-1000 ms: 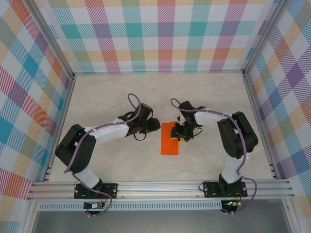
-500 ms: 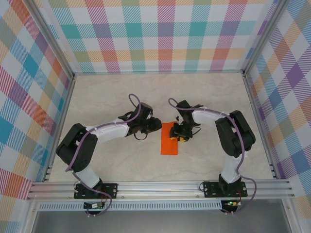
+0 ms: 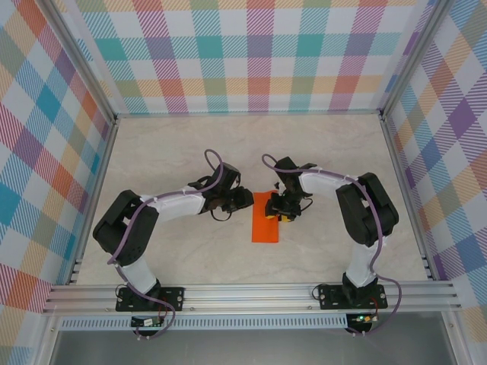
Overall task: Fold a paper plane with a square sheet of paper (pick it up from the middle)
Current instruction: First fold in half a square sheet of paper at the center of the table, then hold the square sheet of paper at the center of the table.
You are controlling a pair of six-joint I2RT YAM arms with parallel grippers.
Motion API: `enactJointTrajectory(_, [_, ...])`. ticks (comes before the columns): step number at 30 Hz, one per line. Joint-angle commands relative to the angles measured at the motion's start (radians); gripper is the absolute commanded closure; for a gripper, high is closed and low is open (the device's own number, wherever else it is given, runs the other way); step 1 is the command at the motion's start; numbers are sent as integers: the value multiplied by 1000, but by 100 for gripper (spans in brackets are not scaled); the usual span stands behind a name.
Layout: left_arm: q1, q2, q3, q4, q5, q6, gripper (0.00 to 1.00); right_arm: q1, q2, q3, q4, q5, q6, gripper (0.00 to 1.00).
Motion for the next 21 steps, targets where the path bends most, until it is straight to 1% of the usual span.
enactJointTrajectory(1, [11,21,5,33,37,-8,75,21,152,-73,36,148,-14,54])
enactJointTrajectory(11, [11,40,9,49,52,-12,79,25,178,-59,35,151,-3,54])
enactJointTrajectory(16, [12,58,34,15,83,19,82,23,185,-55,30,156,-4,54])
enactJointTrajectory(21, [9,79,41,35,125,16,85,25,191,-54,33,156,-1,54])
